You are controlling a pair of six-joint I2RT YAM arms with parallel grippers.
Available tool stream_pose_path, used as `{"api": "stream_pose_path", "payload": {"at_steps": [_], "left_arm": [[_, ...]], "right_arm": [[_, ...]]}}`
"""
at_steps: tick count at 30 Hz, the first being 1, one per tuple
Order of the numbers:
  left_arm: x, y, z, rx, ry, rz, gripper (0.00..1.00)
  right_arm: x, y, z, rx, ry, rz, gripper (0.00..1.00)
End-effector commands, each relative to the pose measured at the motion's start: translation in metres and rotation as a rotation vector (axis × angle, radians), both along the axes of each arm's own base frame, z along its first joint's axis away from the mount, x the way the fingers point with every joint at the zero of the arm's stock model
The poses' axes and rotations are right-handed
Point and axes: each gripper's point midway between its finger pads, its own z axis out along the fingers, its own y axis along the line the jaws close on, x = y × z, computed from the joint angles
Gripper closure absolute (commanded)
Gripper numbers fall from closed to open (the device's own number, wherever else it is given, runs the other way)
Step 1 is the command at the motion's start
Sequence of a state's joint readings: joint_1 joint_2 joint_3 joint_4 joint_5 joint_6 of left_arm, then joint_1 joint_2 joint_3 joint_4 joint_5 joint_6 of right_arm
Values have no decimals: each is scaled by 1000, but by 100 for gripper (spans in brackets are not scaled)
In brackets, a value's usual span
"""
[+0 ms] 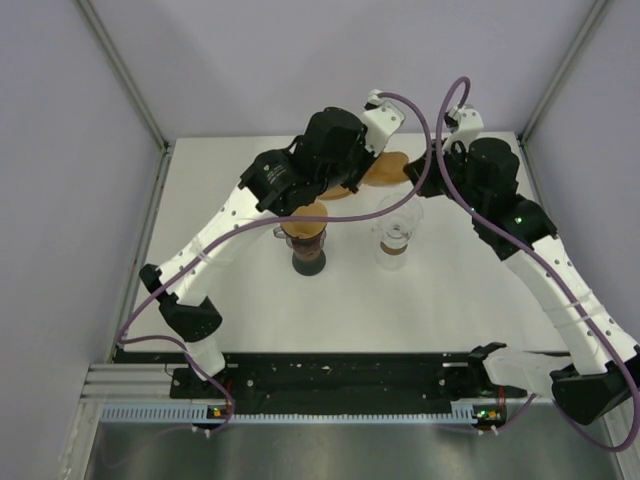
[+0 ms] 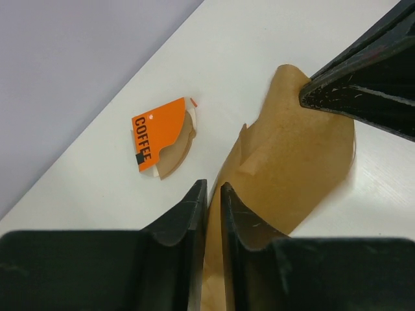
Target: Place the coffee filter in the dripper
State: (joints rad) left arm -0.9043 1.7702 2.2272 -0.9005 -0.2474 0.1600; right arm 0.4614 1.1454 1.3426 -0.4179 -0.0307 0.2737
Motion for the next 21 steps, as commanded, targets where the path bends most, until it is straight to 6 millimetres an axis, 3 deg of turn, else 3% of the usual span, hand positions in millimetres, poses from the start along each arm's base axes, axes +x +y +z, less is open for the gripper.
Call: {"api": "stream_pose_path", "payload": {"at_steps": [1, 5, 12, 15, 21], "left_arm": [[-11, 3, 25, -83, -4, -33, 71], [-8, 0, 23, -98, 13, -42, 50], [-14, -3, 31, -138, 35, -87, 26], [-16, -4, 29, -148, 55, -96, 21], [-7, 5, 22, -156, 85, -59, 20]], "right_arm": [[-4, -8, 21, -5, -39, -11, 100], [-4, -18, 12, -41, -8, -54, 100], [-4, -36, -13, -90, 90, -98, 100], [-3, -36, -22, -80, 125, -82, 100], [-5, -33, -32, -58, 165, -55, 100]]}}
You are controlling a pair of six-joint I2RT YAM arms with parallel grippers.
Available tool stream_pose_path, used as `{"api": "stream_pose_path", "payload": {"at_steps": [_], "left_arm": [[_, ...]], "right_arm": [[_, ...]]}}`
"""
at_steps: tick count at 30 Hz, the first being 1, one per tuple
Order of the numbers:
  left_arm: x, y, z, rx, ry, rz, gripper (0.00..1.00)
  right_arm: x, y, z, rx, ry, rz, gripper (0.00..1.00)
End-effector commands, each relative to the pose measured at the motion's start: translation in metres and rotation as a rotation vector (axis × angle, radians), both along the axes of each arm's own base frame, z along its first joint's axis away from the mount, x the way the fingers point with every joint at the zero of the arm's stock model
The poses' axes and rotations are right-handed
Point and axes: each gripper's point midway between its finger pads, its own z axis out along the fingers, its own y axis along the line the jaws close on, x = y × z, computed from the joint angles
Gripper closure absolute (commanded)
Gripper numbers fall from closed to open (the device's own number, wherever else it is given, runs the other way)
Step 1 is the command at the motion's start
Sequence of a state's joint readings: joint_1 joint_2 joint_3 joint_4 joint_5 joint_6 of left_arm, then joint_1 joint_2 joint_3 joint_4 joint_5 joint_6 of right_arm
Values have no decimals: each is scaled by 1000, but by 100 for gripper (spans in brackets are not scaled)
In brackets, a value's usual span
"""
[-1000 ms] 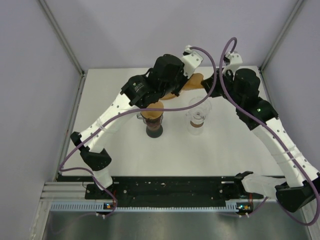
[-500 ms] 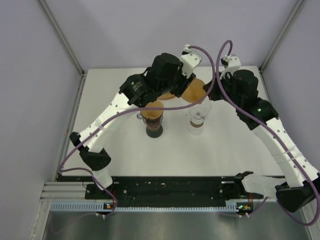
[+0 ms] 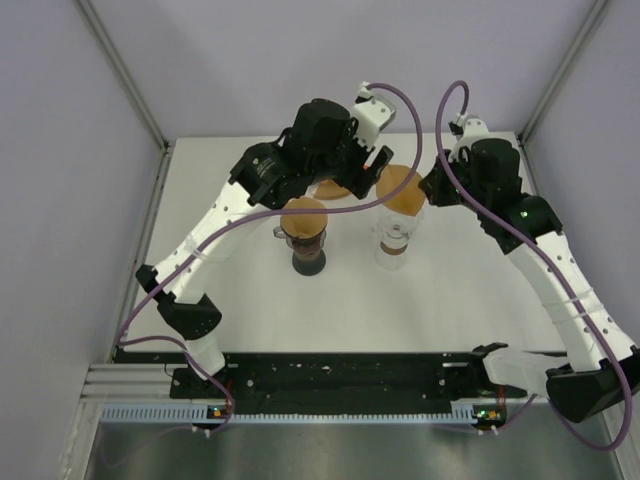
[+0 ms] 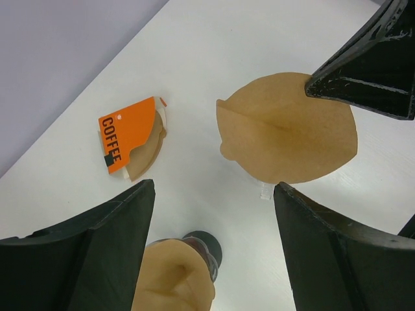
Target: Place the coffee filter in the dripper
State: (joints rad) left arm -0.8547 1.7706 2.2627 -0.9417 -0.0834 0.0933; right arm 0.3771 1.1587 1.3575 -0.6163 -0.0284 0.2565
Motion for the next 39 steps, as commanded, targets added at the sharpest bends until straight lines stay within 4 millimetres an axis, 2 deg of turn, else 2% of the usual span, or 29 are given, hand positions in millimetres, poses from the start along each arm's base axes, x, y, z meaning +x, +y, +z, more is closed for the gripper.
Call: {"api": "stream_pose_path", "payload": {"at_steps": [1, 5, 10, 15, 19, 24, 27, 30, 34, 36, 37, 39], "left_arm": [[2, 10, 19, -70, -4, 23, 20], [3, 12, -1, -44, 49, 4, 19], [5, 8, -28, -31, 121, -15, 20], [11, 9, -36, -28, 124, -7, 22], [11, 9, -46, -21, 141, -9, 23], [13, 5, -52, -21, 150, -10, 24], [14, 3, -54, -27, 156, -9, 25], [14, 0, -56, -36, 162, -16, 25], [17, -4, -57, -49, 164, -9, 27], [20, -4, -57, -48, 158, 1, 27], [22, -3, -58, -47, 156, 7, 28], [23, -3, -60, -64, 176, 34, 30]], "right_arm": [[-2, 3, 9, 47, 1, 25, 100], [-3, 0, -2, 61, 21, 29, 100], [5, 8, -24, 95, 33, 69, 100], [12, -4, -46, 59, 61, 14, 100], [14, -10, -53, 48, 49, -6, 100], [14, -11, -57, 34, 47, 2, 81], [14, -17, -54, 17, 26, -18, 70], [16, -23, -39, -17, -28, -28, 59], [18, -32, -14, -68, -110, -39, 52], [18, -33, -2, -79, -144, -36, 51], [18, -32, 4, -76, -160, -30, 55], [16, -26, 15, -65, -181, 8, 70]]}}
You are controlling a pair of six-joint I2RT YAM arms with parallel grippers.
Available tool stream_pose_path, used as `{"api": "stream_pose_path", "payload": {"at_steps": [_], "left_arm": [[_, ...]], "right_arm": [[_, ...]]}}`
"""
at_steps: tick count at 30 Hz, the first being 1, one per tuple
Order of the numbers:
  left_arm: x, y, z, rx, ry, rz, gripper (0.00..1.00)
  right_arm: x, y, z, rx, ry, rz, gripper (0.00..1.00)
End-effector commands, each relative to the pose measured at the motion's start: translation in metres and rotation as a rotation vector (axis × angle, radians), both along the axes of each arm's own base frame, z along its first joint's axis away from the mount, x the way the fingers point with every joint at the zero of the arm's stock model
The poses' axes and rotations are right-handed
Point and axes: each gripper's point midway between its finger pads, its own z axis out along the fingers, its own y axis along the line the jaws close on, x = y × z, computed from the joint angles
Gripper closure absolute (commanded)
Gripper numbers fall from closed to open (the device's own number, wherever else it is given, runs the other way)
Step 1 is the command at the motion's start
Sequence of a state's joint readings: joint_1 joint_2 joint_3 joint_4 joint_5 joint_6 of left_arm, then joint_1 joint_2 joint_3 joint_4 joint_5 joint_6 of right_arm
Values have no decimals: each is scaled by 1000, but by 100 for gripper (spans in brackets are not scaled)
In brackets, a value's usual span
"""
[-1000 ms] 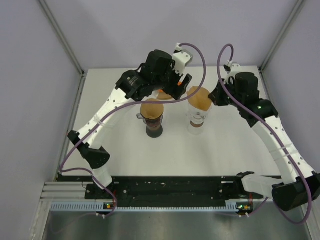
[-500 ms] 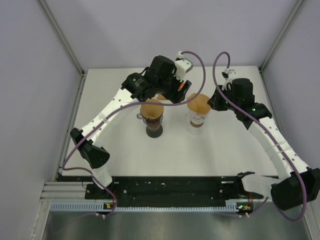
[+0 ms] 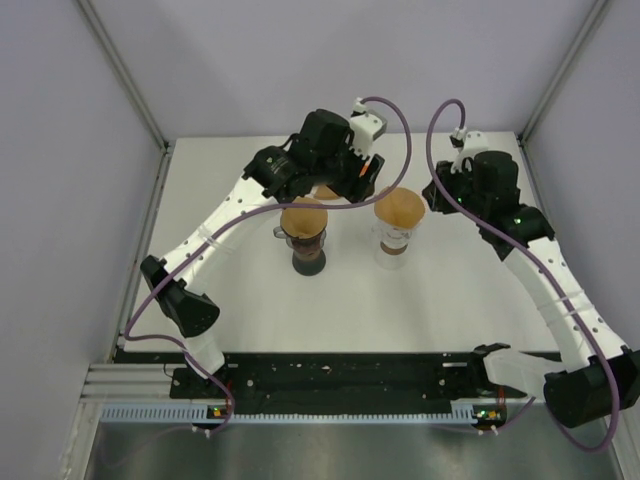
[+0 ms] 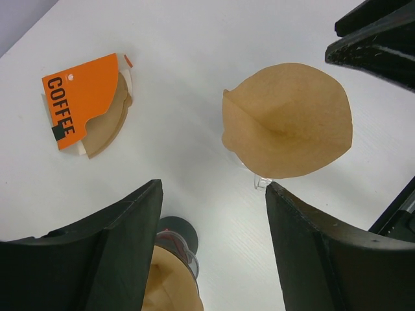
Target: Place the coffee filter in the dripper
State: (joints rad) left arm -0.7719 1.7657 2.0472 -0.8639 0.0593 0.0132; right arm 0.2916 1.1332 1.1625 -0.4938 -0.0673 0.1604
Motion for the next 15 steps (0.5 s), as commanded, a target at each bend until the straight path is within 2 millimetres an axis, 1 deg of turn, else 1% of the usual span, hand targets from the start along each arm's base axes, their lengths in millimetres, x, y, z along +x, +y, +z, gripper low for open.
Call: {"api": "stream_pose_path", "payload": {"at_steps": [1, 3, 5, 6, 9, 10, 12, 15], "left_arm": [[10, -4, 7, -58, -12, 48, 31], [10, -6, 3, -62, 3, 52, 32], [10, -8, -1, -70, 19, 57, 34], [10, -9, -1, -76, 24, 58, 35], [8, -11, -7, -80, 42, 54, 37], [6, -13, -9, -82, 51, 47, 37], [5, -16, -14, -83, 69, 32, 39], [7, -21, -19, -88, 85, 35, 42]], "right_arm": [[2, 4, 72, 26, -203, 54, 76], [1, 13, 73, 41, -189, 103, 83], [3, 13, 65, 34, -142, 97, 84], [6, 10, 60, 27, -114, 69, 83], [11, 0, 43, -14, -36, 4, 70], [11, -1, 38, -25, -25, -2, 67], [11, -6, 37, -34, -31, -16, 65], [10, -4, 31, -35, -33, -8, 65]]}}
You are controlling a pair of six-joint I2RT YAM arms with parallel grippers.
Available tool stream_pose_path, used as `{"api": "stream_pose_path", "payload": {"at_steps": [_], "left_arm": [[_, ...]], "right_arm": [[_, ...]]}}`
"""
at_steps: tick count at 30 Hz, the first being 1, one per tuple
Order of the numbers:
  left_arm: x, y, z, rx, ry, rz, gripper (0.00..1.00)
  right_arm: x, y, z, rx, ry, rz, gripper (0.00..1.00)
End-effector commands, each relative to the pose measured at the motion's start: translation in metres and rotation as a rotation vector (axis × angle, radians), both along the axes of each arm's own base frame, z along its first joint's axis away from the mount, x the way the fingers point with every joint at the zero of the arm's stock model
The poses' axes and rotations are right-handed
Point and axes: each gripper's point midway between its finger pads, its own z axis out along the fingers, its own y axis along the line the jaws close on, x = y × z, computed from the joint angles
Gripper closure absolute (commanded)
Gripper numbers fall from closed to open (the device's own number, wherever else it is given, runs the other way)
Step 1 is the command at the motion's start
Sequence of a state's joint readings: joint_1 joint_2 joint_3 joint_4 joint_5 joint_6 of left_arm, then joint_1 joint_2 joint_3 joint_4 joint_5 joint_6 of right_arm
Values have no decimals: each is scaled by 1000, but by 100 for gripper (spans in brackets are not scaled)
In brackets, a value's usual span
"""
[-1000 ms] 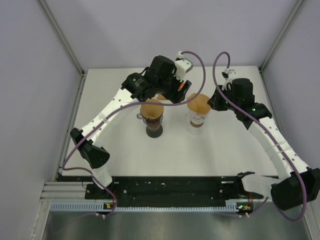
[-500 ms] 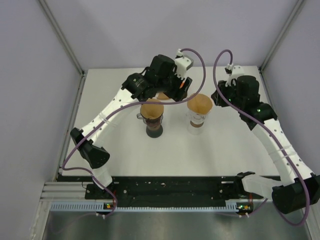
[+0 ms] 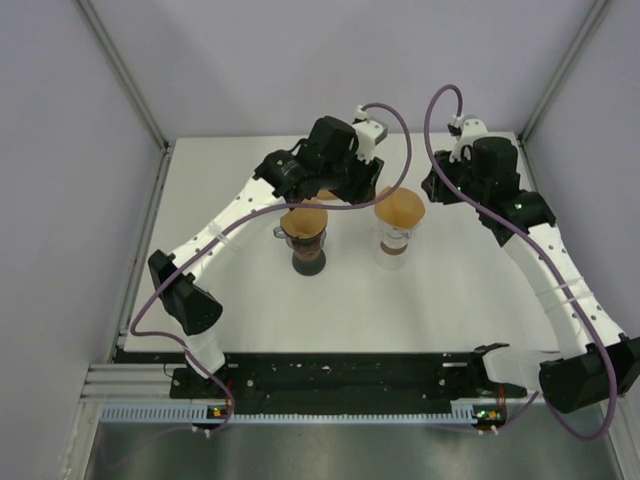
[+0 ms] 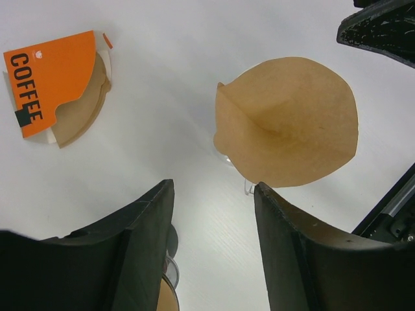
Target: Place the coffee filter in the dripper
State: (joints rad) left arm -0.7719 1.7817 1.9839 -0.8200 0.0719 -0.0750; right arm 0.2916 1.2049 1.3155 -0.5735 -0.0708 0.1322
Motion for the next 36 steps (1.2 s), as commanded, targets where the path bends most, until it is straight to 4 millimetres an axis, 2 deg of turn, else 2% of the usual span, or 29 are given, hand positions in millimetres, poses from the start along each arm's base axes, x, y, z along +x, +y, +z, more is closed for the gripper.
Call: {"api": "stream_pose_path", "payload": {"at_steps": [1, 5, 10, 20, 36], "left_arm": [[8, -14, 5, -60, 3, 2, 44], [10, -18, 0, -59, 25, 9, 51], [7, -21, -17, -46, 60, 7, 59], [10, -28, -40, -12, 80, 12, 62], [5, -31, -66, 14, 123, -5, 63]], "right_arm": [[-1, -5, 2, -5, -19, -13, 64], [-5, 3, -4, 38, -19, 20, 60], [-5, 5, -17, 46, -7, 19, 60], [-5, -2, -45, 33, 38, -27, 64], [-8, -2, -66, 25, 66, -20, 62]]}}
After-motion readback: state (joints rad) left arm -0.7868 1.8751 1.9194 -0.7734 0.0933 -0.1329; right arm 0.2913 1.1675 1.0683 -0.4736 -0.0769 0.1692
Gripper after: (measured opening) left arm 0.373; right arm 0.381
